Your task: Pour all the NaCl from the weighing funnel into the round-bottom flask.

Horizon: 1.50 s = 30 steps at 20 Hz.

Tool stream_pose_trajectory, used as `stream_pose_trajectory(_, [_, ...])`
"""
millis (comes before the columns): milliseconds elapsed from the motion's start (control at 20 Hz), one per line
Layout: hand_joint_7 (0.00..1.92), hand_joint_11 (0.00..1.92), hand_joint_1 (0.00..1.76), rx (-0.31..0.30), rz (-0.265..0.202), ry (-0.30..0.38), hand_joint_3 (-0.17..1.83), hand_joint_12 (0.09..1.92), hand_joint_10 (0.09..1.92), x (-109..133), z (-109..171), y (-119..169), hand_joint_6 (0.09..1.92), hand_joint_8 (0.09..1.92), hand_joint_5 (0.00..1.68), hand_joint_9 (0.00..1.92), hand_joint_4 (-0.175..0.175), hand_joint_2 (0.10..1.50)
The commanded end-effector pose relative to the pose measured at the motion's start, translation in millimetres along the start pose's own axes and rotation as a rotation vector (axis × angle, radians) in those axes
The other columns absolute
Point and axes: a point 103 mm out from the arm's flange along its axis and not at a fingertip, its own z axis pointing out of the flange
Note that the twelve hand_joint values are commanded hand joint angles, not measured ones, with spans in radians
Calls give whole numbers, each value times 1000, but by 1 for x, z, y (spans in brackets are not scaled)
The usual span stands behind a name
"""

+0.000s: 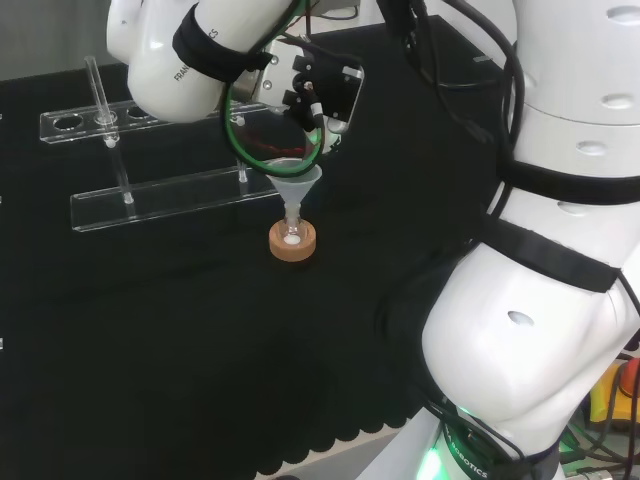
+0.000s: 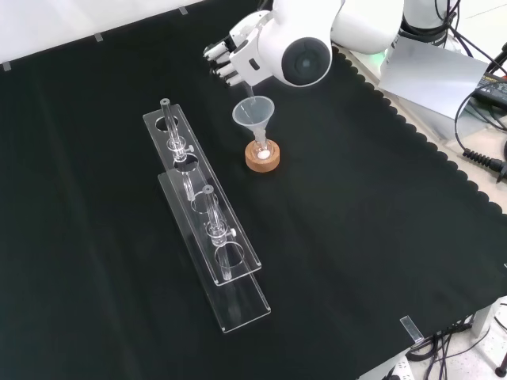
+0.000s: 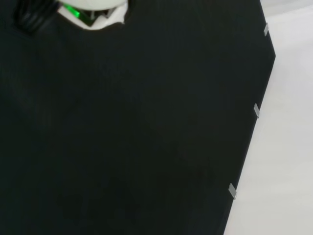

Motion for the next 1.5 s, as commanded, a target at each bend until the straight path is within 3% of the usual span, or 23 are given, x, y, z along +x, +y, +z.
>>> stream_pose_trajectory(50, [617, 465, 1068, -3, 2, 36, 746, 1268, 523, -4, 6, 1, 1024, 660, 1095, 850, 175, 695])
stream_pose_trajectory(600, [617, 464, 1066, -24, 9, 129, 745, 1272, 523, -7, 15, 4, 1029, 657, 1091, 855, 175, 697])
stream_pose_trajectory(1000, [616, 462, 1065, -41, 6, 327, 745, 1274, 522, -16, 25, 6, 1033, 655, 1089, 854, 175, 699])
stream_pose_trajectory(1500, [611, 459, 1064, -70, 4, 441, 745, 1275, 520, -22, 34, 7, 1036, 653, 1087, 848, 175, 700])
